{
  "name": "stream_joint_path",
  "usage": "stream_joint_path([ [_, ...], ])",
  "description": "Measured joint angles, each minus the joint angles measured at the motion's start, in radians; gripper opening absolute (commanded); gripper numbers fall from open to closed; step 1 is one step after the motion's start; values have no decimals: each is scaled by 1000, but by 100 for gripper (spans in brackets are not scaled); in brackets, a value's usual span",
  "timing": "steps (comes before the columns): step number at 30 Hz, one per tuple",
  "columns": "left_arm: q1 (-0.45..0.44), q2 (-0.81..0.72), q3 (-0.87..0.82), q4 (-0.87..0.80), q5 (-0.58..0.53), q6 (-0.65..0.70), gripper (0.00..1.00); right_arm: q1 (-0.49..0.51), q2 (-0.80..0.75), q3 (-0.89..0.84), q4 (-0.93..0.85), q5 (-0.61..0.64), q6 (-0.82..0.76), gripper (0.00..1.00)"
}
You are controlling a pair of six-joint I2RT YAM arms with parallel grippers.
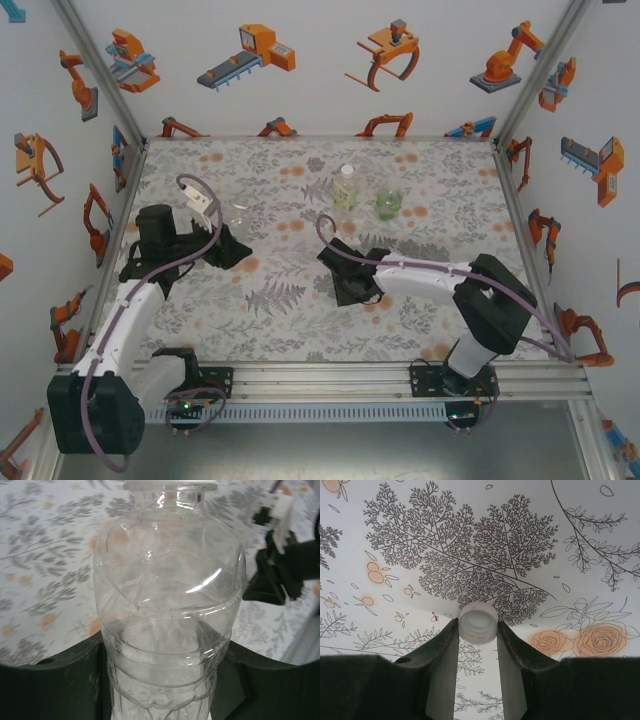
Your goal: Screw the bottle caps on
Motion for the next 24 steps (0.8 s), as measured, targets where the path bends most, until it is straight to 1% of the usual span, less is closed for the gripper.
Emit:
stream_joint_path([
  [3, -55, 6, 0, 0, 40, 6, 0, -3, -3, -6, 9, -1, 6, 33],
  [5, -86, 6, 3, -6, 49, 17, 0, -3, -3, -6, 11, 0, 9, 37],
  [7, -101, 6, 6, -11, 49, 27, 0, -3, -3, -6, 12, 0, 10, 39],
  [15, -103, 16, 15, -33, 48, 40, 0, -3, -21, -4, 2, 3, 13, 47],
  [24, -103, 21, 23, -50, 46, 48, 0, -3, -43, 27, -16, 3, 13, 46],
])
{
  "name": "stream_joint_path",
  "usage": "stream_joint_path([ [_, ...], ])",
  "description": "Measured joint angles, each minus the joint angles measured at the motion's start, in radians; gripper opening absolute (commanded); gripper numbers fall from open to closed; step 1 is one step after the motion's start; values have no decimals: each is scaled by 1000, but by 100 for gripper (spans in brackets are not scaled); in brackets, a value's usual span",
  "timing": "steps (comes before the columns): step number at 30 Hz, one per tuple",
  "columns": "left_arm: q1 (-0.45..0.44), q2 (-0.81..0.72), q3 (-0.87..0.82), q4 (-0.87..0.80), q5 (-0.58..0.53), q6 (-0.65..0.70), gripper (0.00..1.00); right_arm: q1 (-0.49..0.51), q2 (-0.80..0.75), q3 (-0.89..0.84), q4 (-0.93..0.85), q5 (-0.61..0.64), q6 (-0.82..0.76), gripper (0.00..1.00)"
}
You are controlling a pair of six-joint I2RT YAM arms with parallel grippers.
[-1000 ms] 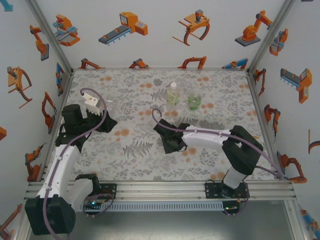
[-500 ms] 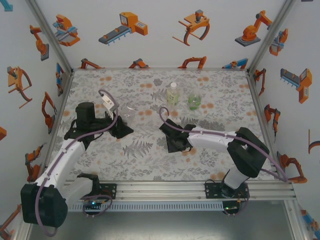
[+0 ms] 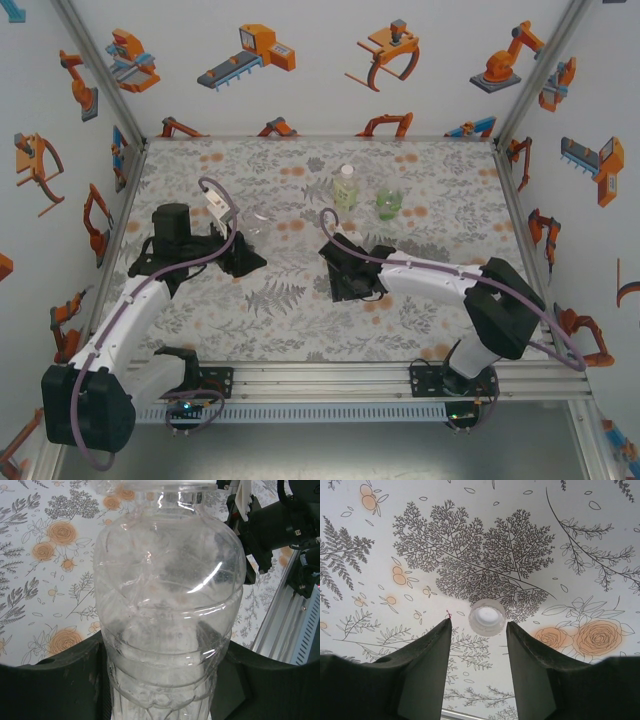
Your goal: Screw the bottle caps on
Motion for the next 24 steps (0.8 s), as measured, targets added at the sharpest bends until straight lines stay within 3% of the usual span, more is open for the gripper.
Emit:
stream_joint_path([
  [24, 0, 11, 7, -10, -4, 3, 0, 0, 15, 1, 0, -11, 0, 45],
])
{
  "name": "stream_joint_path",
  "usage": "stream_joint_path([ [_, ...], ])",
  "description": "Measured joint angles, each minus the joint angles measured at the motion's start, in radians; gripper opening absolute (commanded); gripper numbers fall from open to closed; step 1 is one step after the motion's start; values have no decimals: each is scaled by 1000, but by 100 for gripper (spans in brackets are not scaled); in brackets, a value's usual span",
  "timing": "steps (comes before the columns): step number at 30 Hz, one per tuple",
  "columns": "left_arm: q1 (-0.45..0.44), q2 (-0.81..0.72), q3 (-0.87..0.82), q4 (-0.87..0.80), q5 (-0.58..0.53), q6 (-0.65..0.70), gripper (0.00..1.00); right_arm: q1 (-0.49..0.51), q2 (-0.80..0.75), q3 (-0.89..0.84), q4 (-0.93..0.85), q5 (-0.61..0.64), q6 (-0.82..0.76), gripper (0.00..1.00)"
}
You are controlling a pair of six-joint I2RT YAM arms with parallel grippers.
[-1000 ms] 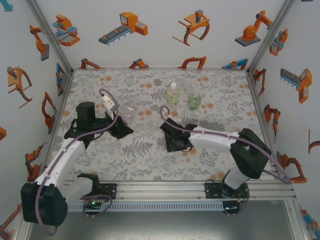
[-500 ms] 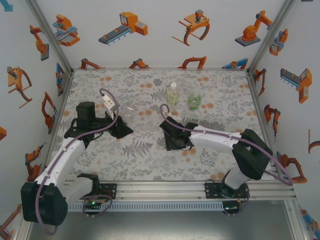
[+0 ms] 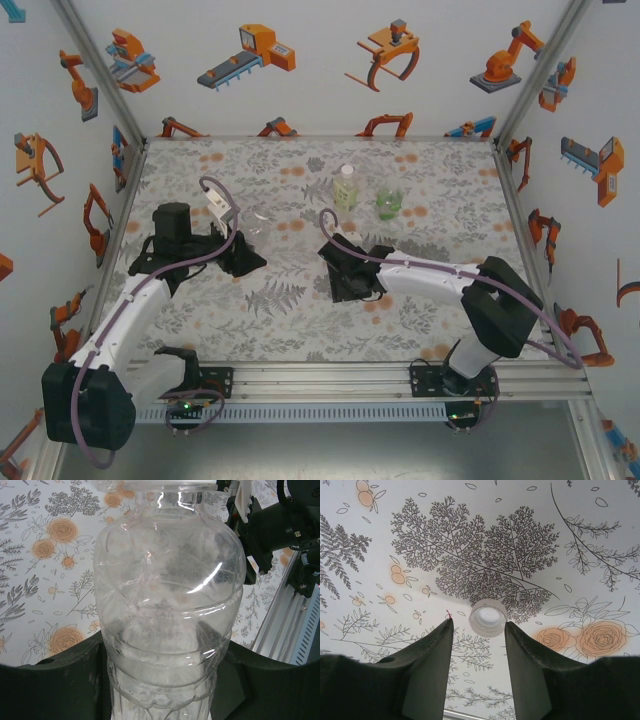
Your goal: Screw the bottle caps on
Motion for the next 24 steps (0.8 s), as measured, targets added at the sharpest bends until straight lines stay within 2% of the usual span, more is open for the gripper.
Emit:
stream_joint_path([
  [15, 0, 8, 7, -1, 0, 0, 0, 0, 29, 0, 18, -19, 8, 42],
  [24, 0, 11, 7, -3, 0, 0, 0, -3, 47, -1, 27, -32, 18, 32],
])
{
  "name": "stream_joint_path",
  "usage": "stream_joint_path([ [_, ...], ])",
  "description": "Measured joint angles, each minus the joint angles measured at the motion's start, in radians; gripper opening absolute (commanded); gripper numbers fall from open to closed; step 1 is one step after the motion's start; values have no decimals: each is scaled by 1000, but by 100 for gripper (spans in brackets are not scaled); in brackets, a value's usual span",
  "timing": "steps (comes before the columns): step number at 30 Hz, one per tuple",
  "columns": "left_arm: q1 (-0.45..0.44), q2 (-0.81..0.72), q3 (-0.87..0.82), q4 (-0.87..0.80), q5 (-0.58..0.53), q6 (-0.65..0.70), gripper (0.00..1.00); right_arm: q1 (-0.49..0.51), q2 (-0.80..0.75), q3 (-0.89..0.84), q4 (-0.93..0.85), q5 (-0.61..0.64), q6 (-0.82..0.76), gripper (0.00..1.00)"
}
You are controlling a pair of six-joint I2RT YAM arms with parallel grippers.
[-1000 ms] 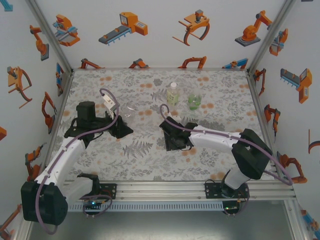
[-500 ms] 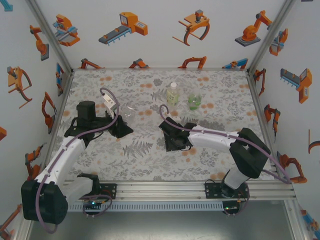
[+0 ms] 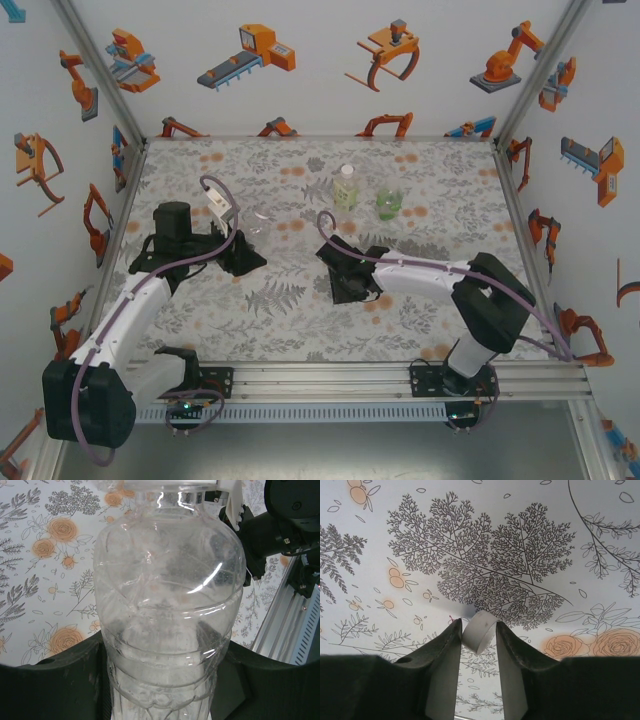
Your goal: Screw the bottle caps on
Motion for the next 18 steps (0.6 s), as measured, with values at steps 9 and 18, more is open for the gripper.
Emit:
stream_joint_path([
  [9, 0, 4, 3, -5, 0, 0, 0, -53, -16, -61, 93, -74, 40, 26],
  [18, 0, 16, 5, -16, 0, 2, 0, -189, -124, -302, 443, -276, 160, 24],
])
